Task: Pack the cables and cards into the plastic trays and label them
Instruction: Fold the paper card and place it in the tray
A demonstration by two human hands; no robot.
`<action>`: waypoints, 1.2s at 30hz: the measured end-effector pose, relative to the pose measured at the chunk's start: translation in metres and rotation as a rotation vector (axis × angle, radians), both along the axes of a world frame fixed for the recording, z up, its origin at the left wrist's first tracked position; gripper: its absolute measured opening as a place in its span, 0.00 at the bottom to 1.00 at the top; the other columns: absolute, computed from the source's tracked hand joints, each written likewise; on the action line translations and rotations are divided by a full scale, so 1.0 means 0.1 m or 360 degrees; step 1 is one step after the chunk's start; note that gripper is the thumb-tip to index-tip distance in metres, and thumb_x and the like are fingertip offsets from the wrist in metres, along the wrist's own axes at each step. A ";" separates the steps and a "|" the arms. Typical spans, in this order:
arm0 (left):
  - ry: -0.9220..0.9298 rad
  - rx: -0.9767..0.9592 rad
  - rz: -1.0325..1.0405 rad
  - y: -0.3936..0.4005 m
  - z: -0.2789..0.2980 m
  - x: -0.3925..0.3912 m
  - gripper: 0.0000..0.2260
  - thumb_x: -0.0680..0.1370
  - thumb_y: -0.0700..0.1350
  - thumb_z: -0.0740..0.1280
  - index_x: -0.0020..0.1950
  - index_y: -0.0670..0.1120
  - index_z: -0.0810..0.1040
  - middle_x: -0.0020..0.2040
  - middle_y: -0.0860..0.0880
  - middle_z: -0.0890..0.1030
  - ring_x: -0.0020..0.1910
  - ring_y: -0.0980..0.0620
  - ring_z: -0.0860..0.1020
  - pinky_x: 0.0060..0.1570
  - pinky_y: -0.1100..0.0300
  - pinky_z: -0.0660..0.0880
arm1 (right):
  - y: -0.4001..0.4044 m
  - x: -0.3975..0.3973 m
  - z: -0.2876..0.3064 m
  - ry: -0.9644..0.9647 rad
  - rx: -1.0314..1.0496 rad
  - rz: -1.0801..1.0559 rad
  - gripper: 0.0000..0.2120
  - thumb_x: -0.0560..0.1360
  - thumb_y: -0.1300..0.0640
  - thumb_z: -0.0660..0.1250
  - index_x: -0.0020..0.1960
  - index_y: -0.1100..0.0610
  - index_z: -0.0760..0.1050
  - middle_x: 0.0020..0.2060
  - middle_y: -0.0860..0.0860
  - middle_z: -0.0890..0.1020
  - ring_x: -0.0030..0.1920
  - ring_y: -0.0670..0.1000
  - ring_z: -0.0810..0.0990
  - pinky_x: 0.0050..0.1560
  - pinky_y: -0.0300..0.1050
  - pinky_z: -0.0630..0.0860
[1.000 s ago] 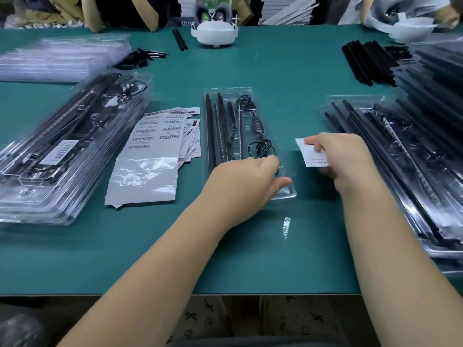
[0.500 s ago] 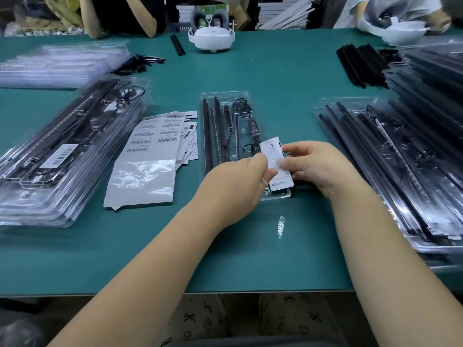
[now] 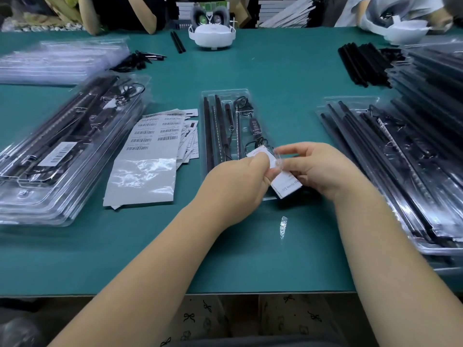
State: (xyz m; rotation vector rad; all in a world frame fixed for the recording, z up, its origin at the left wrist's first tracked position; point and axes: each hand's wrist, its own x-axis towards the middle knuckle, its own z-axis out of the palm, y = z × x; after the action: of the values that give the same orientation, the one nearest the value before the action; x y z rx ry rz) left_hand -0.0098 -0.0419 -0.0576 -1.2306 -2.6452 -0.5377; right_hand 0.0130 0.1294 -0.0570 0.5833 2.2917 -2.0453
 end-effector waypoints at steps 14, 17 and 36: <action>0.0115 0.0174 -0.0055 -0.07 -0.13 -0.09 0.11 0.72 0.54 0.69 0.46 0.48 0.74 0.40 0.54 0.77 0.39 0.50 0.75 0.34 0.57 0.70 | -0.12 -0.13 -0.11 0.0155 0.0207 -0.0448 0.04 0.72 0.65 0.67 0.43 0.58 0.77 0.27 0.49 0.81 0.23 0.47 0.77 0.25 0.36 0.73; 0.0111 0.0177 0.0001 -0.06 -0.14 -0.08 0.12 0.71 0.53 0.70 0.50 0.49 0.75 0.44 0.55 0.79 0.39 0.52 0.73 0.35 0.57 0.71 | -0.11 -0.14 -0.04 0.0107 0.0023 -0.0454 0.11 0.73 0.66 0.56 0.44 0.56 0.75 0.26 0.49 0.82 0.23 0.46 0.76 0.22 0.35 0.70; 0.0132 0.0105 -0.0040 -0.02 -0.13 -0.07 0.09 0.75 0.51 0.67 0.45 0.47 0.73 0.35 0.56 0.67 0.36 0.53 0.67 0.33 0.59 0.60 | 0.03 -0.05 -0.12 0.0055 0.0729 -0.0057 0.17 0.73 0.60 0.64 0.53 0.39 0.78 0.32 0.39 0.80 0.25 0.44 0.73 0.36 0.40 0.72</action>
State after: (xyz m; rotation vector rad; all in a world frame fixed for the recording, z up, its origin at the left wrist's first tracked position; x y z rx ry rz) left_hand -0.0173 -0.0439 -0.0707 -1.2408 -2.5260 -0.5609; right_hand 0.0079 0.1327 -0.0694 0.6047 2.8052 -1.5471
